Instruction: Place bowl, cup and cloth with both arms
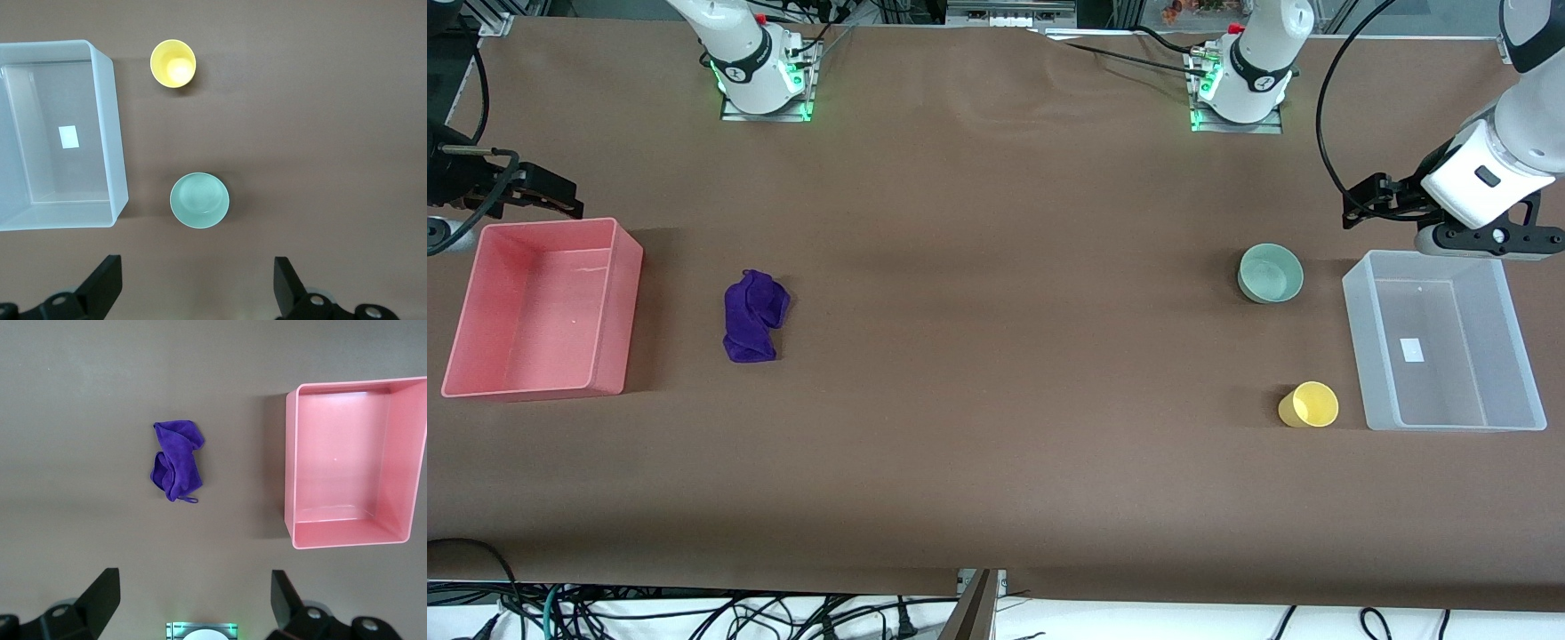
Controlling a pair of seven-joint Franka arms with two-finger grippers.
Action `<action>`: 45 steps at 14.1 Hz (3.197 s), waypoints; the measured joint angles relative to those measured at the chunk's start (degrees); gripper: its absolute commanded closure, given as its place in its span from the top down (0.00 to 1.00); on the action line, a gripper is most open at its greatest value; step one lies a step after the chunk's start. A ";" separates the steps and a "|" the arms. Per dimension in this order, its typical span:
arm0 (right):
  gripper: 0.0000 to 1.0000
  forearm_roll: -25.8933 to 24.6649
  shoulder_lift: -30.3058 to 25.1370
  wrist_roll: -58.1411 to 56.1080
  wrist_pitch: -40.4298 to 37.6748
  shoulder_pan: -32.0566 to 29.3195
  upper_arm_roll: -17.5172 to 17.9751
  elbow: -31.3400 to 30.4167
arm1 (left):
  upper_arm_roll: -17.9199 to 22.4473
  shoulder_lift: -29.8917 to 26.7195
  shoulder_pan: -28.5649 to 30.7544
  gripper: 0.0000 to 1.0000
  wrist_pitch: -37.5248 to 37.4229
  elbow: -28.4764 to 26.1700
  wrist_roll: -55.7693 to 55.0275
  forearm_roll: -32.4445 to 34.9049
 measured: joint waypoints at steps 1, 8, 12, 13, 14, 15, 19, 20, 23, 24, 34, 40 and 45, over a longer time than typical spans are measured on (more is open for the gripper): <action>1.00 0.00 0.00 0.00 0.00 0.00 0.00 0.00 | 0.00 0.02 0.00 1.00 -0.07 0.00 0.00 0.00; 1.00 0.00 0.00 0.00 0.00 0.00 -0.03 0.00 | 0.00 0.02 0.00 1.00 -0.23 0.00 0.00 0.00; 1.00 0.00 0.53 0.05 -0.03 -0.01 -0.06 -0.16 | 0.00 0.11 0.01 1.00 -1.51 -0.03 0.32 0.00; 1.00 0.00 1.04 0.12 -0.03 -0.02 -0.07 -0.32 | -0.01 0.37 0.00 1.00 -4.02 -0.07 1.91 0.00; 1.00 0.01 1.88 0.17 -0.01 -0.02 -0.07 -0.56 | -0.03 0.90 -0.01 1.00 -6.91 -0.11 4.75 0.00; 1.00 0.02 3.13 0.21 0.03 0.00 -0.07 -0.89 | -0.08 1.64 -0.03 1.00 -8.74 -0.18 7.19 0.00; 1.00 0.11 11.24 0.25 1.38 0.49 0.09 -1.70 | -0.14 5.61 0.08 1.00 -8.59 -1.10 20.50 0.33; 1.00 0.13 13.24 0.25 2.70 0.63 0.12 -2.15 | -0.09 7.15 0.48 1.00 -6.49 -1.45 26.30 0.71; 1.00 3.41 15.88 0.29 11.95 0.56 0.11 -8.34 | 0.00 14.02 3.20 1.00 1.86 -2.65 43.98 0.90; 1.00 4.82 15.85 0.33 16.26 0.53 0.10 -11.77 | 0.03 16.11 4.20 1.00 5.70 -4.13 47.43 0.96; 1.00 6.00 15.40 1.58 50.20 0.91 0.50 -35.88 | -0.07 18.75 6.17 0.42 48.61 -34.20 51.04 5.75; 0.22 6.02 16.64 1.85 56.02 2.04 0.55 -39.32 | -0.09 19.73 6.49 0.00 49.18 -34.44 51.78 5.83; 0.00 6.02 17.67 1.78 56.06 2.50 0.58 -39.22 | -0.36 19.10 6.45 0.00 48.61 -33.88 53.24 5.86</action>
